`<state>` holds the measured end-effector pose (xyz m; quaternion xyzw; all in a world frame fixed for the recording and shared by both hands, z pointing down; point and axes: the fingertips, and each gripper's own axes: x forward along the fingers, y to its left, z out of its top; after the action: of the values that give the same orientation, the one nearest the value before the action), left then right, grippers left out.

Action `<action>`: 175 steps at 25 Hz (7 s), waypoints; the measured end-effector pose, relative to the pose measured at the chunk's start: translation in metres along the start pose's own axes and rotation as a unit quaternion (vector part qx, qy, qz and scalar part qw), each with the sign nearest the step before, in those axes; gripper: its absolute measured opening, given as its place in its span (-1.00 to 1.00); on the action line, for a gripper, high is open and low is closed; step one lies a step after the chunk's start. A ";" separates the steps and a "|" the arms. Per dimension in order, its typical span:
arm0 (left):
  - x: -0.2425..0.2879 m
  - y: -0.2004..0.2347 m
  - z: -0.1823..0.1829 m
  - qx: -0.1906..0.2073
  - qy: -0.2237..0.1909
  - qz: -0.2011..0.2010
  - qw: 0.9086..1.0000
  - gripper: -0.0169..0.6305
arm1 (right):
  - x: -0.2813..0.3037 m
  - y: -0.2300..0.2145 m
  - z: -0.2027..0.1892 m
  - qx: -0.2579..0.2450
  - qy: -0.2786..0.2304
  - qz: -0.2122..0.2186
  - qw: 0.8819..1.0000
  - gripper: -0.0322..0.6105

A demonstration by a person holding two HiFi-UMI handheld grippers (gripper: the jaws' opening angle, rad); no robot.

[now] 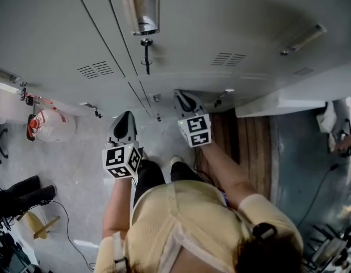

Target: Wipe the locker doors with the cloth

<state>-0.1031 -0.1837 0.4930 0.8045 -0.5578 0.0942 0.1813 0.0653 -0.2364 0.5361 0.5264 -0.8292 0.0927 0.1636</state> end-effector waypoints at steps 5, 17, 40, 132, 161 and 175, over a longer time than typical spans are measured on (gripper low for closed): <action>0.005 -0.010 -0.001 0.001 0.002 -0.007 1.000 -0.94 | -0.011 -0.020 -0.005 0.007 0.003 -0.018 1.000 -0.84; 0.013 -0.031 -0.003 0.007 0.004 -0.021 1.000 -0.94 | -0.033 -0.068 -0.017 0.003 0.010 -0.058 0.998 -0.84; 0.001 -0.011 -0.012 -0.007 0.011 -0.002 1.000 -0.94 | -0.043 -0.043 -0.032 0.019 0.017 -0.039 0.999 -0.84; 0.019 -0.024 -0.033 -0.013 0.042 -0.021 0.999 -0.94 | -0.041 -0.128 -0.095 0.039 0.079 -0.121 0.989 -0.84; -0.004 -0.037 -0.034 -0.025 0.028 -0.029 0.999 -0.94 | -0.101 -0.075 -0.006 0.053 -0.004 -0.084 0.995 -0.84; -0.019 -0.031 -0.026 -0.031 0.013 -0.020 0.999 -0.94 | -0.116 -0.047 0.013 0.068 -0.010 -0.057 0.996 -0.84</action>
<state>-0.0797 -0.1469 0.5044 0.8082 -0.5420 0.0836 0.2147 0.1512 -0.1630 0.4805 0.5834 -0.7914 0.1343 0.1239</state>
